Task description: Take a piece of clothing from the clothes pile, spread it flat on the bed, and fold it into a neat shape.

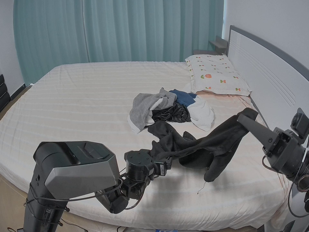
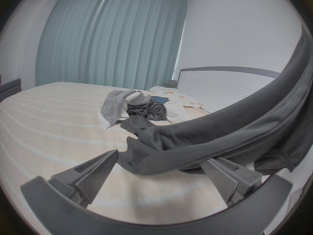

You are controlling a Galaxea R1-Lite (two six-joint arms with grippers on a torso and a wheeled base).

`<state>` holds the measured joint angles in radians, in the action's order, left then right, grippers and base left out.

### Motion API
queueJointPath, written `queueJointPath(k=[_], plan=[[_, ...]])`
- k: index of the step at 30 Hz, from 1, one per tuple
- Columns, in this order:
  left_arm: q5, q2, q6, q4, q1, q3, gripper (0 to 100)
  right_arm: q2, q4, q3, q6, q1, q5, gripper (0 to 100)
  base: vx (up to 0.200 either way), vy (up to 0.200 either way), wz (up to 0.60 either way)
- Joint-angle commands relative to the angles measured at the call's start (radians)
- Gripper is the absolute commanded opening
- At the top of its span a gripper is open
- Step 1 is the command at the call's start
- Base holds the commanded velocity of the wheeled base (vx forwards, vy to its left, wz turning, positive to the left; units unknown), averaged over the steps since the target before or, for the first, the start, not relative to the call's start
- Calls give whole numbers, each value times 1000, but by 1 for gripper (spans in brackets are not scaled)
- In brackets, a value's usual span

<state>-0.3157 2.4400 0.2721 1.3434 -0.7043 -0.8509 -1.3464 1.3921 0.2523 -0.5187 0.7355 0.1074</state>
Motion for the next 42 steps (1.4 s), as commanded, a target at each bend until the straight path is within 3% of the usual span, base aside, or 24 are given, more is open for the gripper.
queueJointPath(k=[1, 6, 13, 21, 22, 27, 34, 39, 42], plan=[[-2, 17, 12, -4, 46, -36, 100, 12, -2, 41, 0, -22, 3, 0, 0, 0, 0], [4, 51, 13, -4, 75, -45, 100, 10, -38, 65, -1, -48, 6, 0, 0, 0, 0], [10, 145, 15, -9, 115, -106, 100, -11, -45, 71, -4, -96, 63, 0, 0, 0, 0], [10, 177, 62, -10, 111, -171, 100, -94, -33, 71, -32, -212, 132, 0, 0, 0, 0], [10, 175, 64, -10, 111, -174, 0, -100, -31, 73, -41, -225, 138, 0, 0, 0, 0], [10, 172, 68, -9, 112, -163, 0, -114, -28, 76, -95, -252, 149, 0, 0, 0, 0], [10, 123, 133, -10, 109, -119, 0, -116, -28, 68, -106, -265, 149, 0, 0, 0, 0], [10, -88, 141, -10, 115, 30, 0, -165, -33, 24, -106, -311, 159, 0, 0, 0, 0], [17, -188, 141, -12, 111, 144, 0, -243, -28, 25, -106, -381, 199, 0, 0, 0, 0]])
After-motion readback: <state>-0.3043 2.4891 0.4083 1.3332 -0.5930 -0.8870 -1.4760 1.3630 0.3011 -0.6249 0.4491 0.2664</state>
